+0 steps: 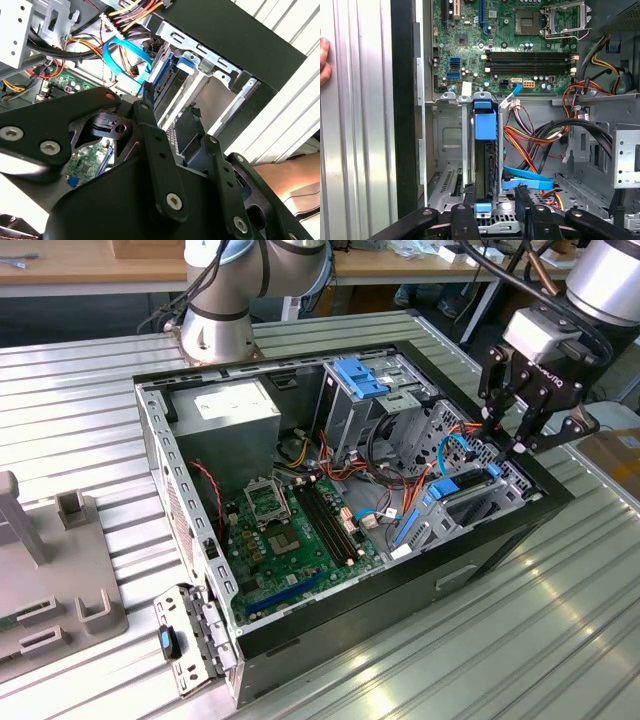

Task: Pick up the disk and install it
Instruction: 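Insert the first disk wire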

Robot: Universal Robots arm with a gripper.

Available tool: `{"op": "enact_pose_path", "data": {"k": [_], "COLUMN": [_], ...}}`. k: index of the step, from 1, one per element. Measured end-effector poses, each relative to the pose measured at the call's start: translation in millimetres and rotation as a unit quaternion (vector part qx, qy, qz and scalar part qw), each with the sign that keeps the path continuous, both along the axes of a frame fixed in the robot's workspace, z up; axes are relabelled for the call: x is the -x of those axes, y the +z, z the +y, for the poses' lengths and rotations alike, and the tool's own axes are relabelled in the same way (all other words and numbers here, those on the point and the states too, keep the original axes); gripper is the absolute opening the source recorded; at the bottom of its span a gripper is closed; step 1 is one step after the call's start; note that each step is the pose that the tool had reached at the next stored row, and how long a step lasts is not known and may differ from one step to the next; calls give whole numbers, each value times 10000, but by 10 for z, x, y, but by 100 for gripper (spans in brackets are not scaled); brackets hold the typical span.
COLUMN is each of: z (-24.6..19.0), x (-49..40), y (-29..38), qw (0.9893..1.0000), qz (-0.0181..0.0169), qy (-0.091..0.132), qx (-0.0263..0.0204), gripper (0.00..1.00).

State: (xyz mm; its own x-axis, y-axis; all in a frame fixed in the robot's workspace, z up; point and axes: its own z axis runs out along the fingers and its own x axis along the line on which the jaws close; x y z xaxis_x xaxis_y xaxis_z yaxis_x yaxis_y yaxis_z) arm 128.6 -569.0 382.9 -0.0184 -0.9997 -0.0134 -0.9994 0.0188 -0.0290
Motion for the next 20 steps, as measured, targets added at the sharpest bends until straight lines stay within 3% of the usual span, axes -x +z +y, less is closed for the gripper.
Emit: {"op": "enact_pose_path", "data": {"k": [4,12,14,17,20], "z": [-121,-130,-131,-131,-131], "x": [-3,-125,-125,-127,-127], "y": [1,0,0,0,0], "qw": [10000,10000,10000,9992,9990], "qz": [0,4,4,4,4], "qy": [0,11,84,391,457], "qx": [1,1,1,1,9], "gripper": [44,44,44,44,44]}}
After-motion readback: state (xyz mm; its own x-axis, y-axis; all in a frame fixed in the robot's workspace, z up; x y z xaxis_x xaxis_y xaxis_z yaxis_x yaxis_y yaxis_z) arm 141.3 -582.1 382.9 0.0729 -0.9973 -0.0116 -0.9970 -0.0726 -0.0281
